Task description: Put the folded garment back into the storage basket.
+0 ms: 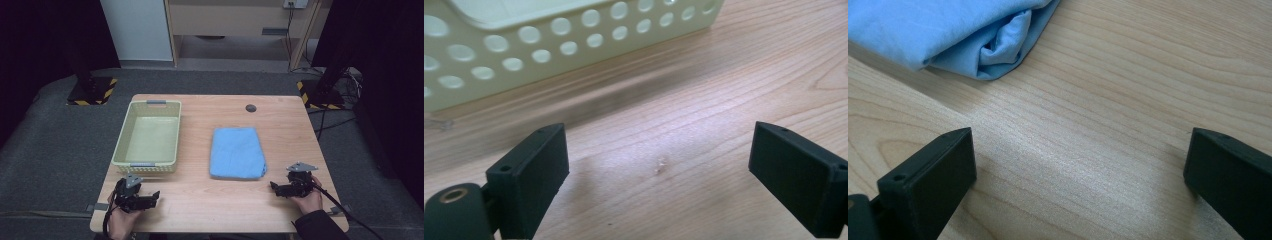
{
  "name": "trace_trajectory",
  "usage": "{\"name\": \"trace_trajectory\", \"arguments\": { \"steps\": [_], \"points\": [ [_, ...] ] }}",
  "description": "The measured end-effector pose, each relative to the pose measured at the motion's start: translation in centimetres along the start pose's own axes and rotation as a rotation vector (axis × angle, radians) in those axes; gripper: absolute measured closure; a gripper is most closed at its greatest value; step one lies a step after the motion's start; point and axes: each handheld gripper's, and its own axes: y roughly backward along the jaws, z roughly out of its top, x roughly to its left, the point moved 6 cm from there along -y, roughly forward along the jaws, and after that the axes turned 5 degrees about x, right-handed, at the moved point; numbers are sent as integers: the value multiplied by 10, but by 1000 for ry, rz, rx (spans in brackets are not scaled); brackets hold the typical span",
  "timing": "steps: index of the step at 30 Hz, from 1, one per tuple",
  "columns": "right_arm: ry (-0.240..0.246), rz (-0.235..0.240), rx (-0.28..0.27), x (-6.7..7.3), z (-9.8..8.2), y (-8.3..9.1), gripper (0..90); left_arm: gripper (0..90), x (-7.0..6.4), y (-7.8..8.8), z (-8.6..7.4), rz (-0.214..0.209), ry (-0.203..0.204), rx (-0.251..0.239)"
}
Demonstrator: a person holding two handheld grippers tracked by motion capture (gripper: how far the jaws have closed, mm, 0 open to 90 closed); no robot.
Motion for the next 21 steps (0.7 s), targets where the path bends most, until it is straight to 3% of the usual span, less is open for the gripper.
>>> {"name": "trace_trajectory", "arguments": {
  "steps": [8,16,21],
  "points": [
    [4,-4,-13,0,0,-1,2,96,-7,3,8,-18,11,-14],
    [9,-3,-21,0,0,-1,2,106,-14,7,14,-25,-34,-20],
    [11,-2,-24,0,0,-1,2,104,-18,7,18,-47,-37,-36]
  ]
}}
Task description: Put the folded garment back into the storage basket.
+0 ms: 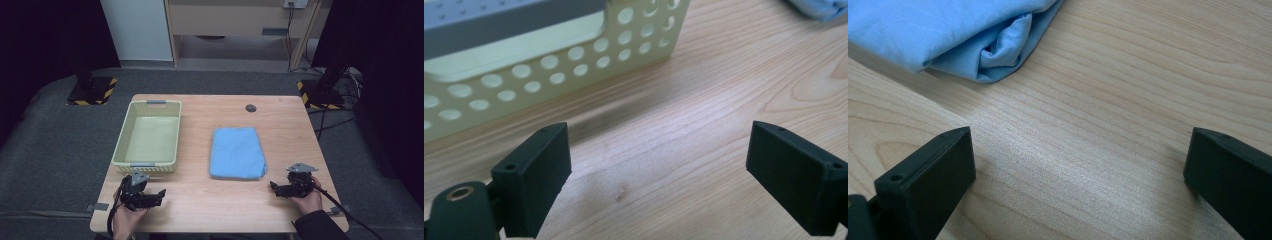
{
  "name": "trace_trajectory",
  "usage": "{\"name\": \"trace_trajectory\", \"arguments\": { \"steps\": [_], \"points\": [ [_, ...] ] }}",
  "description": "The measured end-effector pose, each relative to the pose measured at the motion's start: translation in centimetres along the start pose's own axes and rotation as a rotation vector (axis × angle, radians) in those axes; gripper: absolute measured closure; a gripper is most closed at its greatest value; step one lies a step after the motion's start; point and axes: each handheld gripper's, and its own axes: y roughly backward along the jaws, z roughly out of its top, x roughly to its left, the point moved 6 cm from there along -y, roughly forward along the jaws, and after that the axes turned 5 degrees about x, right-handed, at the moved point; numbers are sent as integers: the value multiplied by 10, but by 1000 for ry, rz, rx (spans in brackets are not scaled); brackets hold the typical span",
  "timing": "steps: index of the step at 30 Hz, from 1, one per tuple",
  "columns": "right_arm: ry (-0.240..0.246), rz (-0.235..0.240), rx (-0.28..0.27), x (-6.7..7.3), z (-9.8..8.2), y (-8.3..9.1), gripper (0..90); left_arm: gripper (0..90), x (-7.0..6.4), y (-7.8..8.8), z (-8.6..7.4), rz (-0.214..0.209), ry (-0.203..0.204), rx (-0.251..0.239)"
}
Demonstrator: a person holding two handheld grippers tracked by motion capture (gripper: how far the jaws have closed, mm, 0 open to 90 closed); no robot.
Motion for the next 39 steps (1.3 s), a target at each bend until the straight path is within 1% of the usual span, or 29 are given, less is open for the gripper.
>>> {"name": "trace_trajectory", "arguments": {
  "steps": [3,6,11,13,15,20,23,27,28,34,37,39],
  "points": [
    [0,0,0,0,0,0,2,102,-2,3,5,1,-13,-23],
    [-1,0,-2,0,0,0,2,105,-4,8,12,8,-20,-59],
    [-1,-1,-4,0,0,0,2,100,-7,13,23,11,-37,-96],
    [-2,-2,-5,0,0,0,2,100,-9,14,26,6,-34,-110],
    [-3,-2,-5,0,0,0,2,99,-12,14,29,1,-40,-123],
    [-1,-1,-5,0,-1,0,2,98,-17,11,37,4,-62,-134],
    [-2,-1,-5,1,-1,0,2,98,-22,9,43,4,-74,-146],
    [-1,0,-4,0,-1,1,2,98,-29,6,52,10,-101,-147],
    [-1,1,-4,0,-1,1,2,98,-31,6,56,9,-105,-154],
    [-1,1,-4,0,-1,1,2,98,-36,5,69,23,-118,-173],
    [-1,1,-4,1,-1,1,2,100,-40,4,76,39,-130,-180],
    [-1,1,-4,1,-1,1,2,100,-43,4,81,40,-138,-187]
  ]
}}
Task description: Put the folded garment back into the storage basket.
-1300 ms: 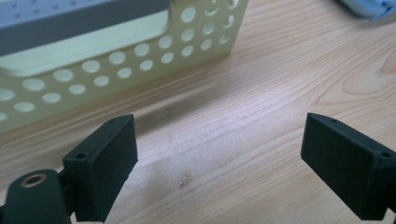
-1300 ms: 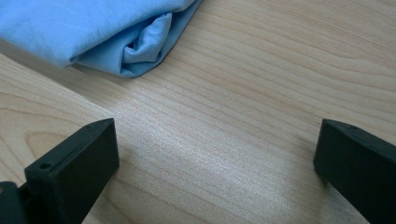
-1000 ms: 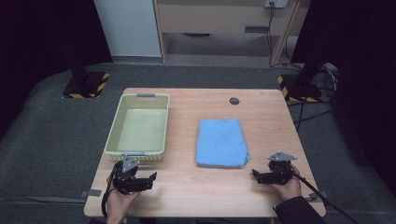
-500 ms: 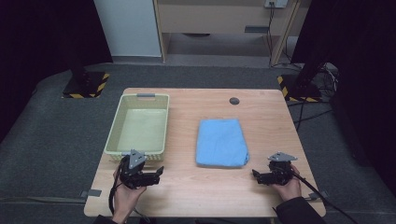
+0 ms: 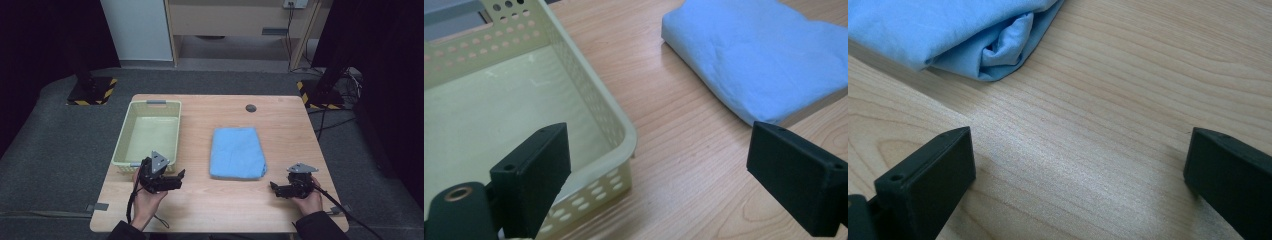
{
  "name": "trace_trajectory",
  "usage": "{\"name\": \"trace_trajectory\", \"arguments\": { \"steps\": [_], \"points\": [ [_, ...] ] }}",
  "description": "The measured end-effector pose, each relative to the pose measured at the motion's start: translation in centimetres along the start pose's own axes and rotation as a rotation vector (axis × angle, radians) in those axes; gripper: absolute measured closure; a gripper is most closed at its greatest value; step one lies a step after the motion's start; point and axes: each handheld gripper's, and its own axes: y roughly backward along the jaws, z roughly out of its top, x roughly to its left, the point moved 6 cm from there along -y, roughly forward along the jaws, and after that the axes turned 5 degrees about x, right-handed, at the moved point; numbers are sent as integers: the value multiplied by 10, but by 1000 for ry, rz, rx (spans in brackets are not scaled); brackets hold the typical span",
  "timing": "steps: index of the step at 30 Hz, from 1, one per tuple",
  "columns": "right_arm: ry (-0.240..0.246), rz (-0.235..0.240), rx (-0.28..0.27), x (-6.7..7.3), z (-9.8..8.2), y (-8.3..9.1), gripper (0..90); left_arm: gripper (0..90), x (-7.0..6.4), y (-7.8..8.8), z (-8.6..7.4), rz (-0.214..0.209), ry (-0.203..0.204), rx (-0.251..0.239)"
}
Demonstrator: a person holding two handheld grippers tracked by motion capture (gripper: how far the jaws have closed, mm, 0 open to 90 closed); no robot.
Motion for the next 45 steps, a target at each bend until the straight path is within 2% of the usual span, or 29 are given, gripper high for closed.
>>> {"name": "trace_trajectory", "arguments": {
  "steps": [3,6,19,25,30,35,40,45],
  "points": [
    [0,0,0,0,0,0,2,103,-3,-2,8,-5,-6,-10],
    [1,0,0,0,0,0,2,111,-7,-4,18,-28,-12,-17],
    [0,1,0,0,0,0,2,110,-14,-14,43,-67,-16,-50],
    [0,0,0,0,0,0,2,108,-19,-22,50,-94,-23,-61],
    [-1,0,0,0,0,0,2,108,-23,-33,58,-142,-18,-70],
    [-1,0,0,0,0,0,2,102,-24,-40,62,-162,1,-72],
    [1,0,-1,0,0,0,2,86,-26,-51,67,-177,8,-91],
    [2,1,0,0,0,0,2,92,-29,-60,70,-187,11,-87]
  ]
}}
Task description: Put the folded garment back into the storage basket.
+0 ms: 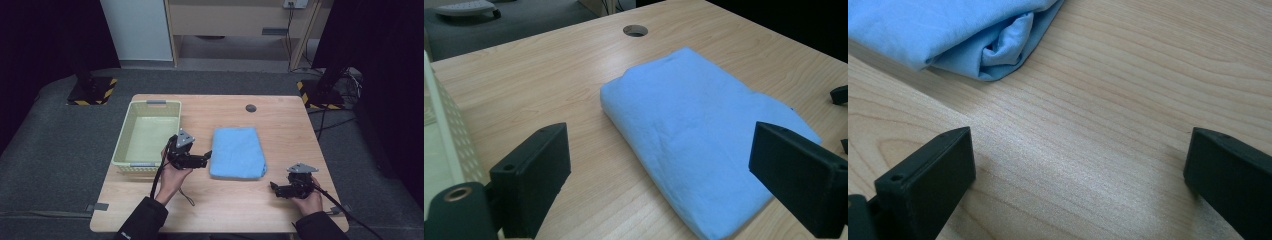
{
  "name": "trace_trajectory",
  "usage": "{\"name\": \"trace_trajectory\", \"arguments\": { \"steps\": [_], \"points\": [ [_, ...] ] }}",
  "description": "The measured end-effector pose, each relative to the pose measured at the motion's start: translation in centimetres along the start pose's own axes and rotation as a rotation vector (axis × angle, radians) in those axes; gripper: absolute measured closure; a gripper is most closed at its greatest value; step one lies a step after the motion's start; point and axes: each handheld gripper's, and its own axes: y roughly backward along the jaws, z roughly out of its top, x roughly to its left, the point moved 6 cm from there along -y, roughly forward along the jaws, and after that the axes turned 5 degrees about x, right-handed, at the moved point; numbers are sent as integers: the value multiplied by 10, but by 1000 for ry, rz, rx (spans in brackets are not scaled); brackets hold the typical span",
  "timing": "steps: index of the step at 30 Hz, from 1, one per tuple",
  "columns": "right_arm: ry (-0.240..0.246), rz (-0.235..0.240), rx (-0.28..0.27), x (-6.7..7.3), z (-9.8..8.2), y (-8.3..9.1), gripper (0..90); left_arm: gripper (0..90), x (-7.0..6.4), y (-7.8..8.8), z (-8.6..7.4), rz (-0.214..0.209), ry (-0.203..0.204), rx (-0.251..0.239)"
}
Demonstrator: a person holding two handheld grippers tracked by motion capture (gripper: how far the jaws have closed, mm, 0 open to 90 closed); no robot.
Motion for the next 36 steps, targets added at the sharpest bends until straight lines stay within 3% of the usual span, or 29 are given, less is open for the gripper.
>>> {"name": "trace_trajectory", "arguments": {
  "steps": [15,22,36],
  "points": [
    [1,1,0,0,0,0,2,103,-7,-41,7,-30,63,10],
    [2,1,0,0,0,0,2,103,-11,-60,6,-29,64,31],
    [1,2,0,0,0,0,2,101,1,-87,-5,-2,106,72]
  ]
}}
